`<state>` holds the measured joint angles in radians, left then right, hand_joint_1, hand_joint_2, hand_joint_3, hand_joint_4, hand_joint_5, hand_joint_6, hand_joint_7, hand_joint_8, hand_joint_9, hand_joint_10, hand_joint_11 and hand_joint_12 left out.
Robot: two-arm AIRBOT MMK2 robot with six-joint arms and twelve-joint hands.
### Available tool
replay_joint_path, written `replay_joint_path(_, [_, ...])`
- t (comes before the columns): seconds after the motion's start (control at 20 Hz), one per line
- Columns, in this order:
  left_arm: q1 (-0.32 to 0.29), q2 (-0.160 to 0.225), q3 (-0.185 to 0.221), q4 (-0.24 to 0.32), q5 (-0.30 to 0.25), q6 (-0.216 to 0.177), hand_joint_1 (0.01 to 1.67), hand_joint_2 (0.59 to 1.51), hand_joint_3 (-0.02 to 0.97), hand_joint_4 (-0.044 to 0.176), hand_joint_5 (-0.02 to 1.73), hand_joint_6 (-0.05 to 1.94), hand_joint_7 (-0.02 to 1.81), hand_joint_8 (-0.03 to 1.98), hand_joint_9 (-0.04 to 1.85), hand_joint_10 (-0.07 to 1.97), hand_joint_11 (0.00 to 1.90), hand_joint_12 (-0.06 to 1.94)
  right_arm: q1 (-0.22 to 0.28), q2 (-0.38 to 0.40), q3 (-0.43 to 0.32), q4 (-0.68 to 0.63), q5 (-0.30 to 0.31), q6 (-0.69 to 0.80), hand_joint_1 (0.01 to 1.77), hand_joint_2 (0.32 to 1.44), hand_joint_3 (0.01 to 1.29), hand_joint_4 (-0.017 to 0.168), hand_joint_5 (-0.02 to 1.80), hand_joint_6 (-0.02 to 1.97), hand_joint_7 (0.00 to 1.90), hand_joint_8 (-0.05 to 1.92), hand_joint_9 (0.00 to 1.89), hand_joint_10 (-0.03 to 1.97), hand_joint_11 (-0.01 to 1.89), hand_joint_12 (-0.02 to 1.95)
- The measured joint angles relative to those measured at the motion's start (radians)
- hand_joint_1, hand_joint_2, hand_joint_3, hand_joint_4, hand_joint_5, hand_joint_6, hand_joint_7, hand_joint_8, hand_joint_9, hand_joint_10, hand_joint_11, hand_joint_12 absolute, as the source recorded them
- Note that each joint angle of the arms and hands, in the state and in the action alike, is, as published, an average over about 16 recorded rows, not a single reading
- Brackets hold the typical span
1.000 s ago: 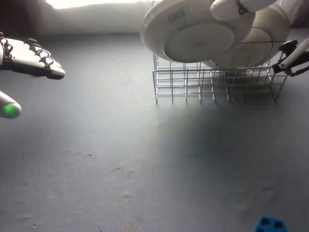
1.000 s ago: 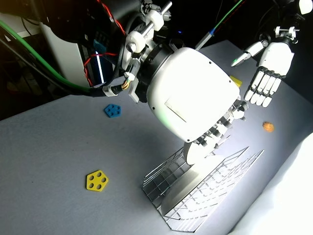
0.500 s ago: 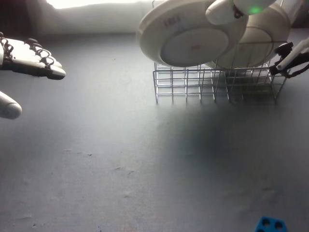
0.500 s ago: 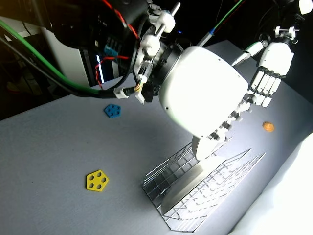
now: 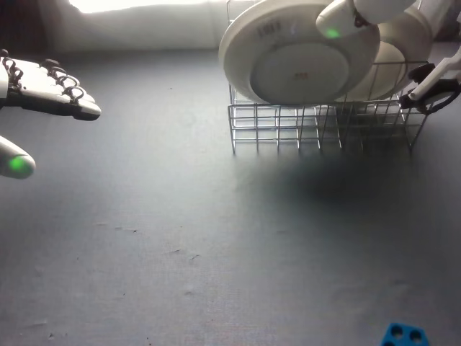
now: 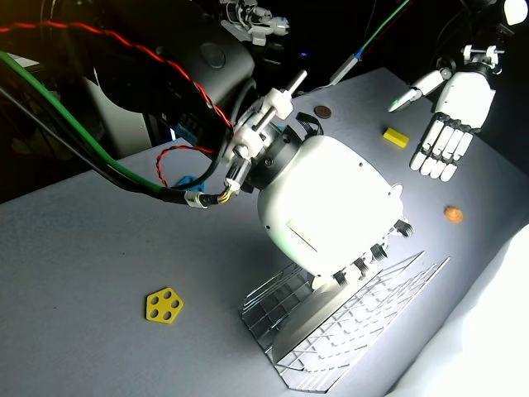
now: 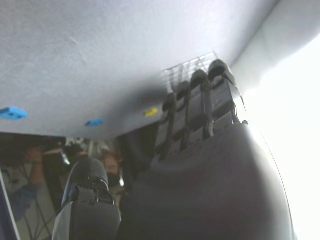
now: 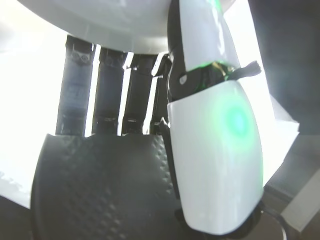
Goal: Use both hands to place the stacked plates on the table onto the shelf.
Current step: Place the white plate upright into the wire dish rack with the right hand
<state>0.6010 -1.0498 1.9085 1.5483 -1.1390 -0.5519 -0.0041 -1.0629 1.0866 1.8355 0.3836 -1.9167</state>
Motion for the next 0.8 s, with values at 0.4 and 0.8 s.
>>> replay_joint_path(0.4, [0.000,0.000,-0.004,0.003,0.001,0.000,0.01,1.145,0.017,-0.004,0.07,0.02,0.08,0.01,0.06,0.01,0.02,0.02,-0.028,-0.024,0.050,0.009,-0.016,0.002,1.40,1.00,0.01,-0.010,0.95,0.79,1.06,0.77,0.97,1.05,0.81,1.13])
replay_joint_path(0.8, [0.000,0.000,-0.008,0.004,0.001,0.000,0.01,1.146,0.017,-0.004,0.07,0.02,0.08,0.01,0.06,0.01,0.02,0.02,-0.055,-0.035,0.066,0.006,-0.032,0.001,1.40,1.00,0.01,-0.010,0.95,0.79,1.06,0.77,0.97,1.05,0.81,1.14])
